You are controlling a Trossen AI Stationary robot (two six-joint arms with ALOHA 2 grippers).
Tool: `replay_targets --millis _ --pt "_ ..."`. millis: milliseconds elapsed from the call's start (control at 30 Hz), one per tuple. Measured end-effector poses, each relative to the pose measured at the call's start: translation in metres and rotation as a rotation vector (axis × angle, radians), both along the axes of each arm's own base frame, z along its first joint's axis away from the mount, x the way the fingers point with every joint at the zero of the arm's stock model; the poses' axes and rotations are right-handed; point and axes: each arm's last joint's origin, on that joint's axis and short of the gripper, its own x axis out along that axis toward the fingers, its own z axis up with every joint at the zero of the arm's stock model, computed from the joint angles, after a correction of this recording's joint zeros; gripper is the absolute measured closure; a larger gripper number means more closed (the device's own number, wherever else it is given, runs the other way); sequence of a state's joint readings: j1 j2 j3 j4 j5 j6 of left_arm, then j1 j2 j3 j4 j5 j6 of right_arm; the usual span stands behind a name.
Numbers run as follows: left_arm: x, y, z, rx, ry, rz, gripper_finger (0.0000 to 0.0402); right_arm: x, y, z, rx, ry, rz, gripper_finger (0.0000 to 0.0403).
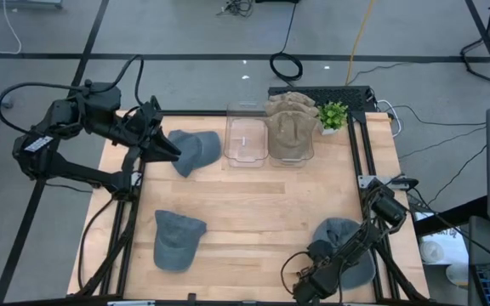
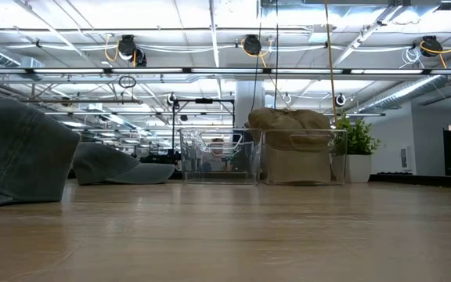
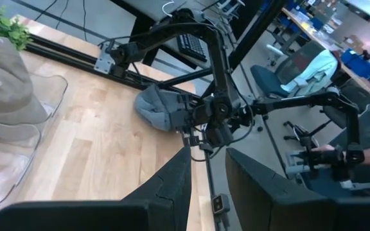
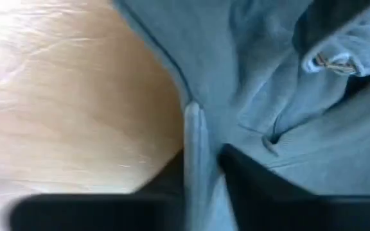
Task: Pick & Place hat
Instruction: Put the bottom right blue cap into the left transparent bin
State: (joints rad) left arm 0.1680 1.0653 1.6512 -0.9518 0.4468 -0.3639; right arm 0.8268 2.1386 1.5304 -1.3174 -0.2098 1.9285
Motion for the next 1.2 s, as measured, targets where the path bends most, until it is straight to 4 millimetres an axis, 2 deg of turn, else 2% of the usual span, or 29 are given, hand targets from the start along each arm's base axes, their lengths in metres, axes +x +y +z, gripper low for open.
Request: replay_targets --millis 33,100,200,333,500,667,967,1200 --pt "0.0 0.0 0.0 -0.005 0.001 0.001 0.0298 0.0 -0.001 0.002 -0.003 -0.004 0.001 0.0365" --pt "0.0 0.0 0.0 -0.005 -0.002 0.001 0.0298 -0.003 -0.004 0.012 -0.025 -0.01 0.009 0.0388" --pt "0.0 0.0 0.001 -0.003 -0.011 0.001 0.0298 -0.006 -0.009 0.037 -0.026 -0.076 0.032 0.0395" --pt "0.0 0.0 0.001 0.005 -0.015 -0.002 0.0298 -0.013 -0.023 0.08 -0.043 -0.24 0.126 0.0399" --pt "0.0 0.0 0.001 0.039 -0.026 -0.011 0.0298 -0.024 -0.047 0.13 -0.028 -0.435 0.244 0.04" --pt "0.001 0.0 0.003 0.039 -0.042 -0.01 0.0298 -0.035 -0.07 0.168 -0.03 -0.592 0.42 0.0401" --pt "0.001 0.0 0.003 0.037 -0.047 -0.007 0.0298 -0.042 -0.109 0.213 -0.134 -0.773 0.825 0.0402" --pt "0.002 0.002 0.003 0.05 -0.039 0.063 0.0298 -0.023 -0.14 0.228 -0.197 -0.895 1.025 0.0402"
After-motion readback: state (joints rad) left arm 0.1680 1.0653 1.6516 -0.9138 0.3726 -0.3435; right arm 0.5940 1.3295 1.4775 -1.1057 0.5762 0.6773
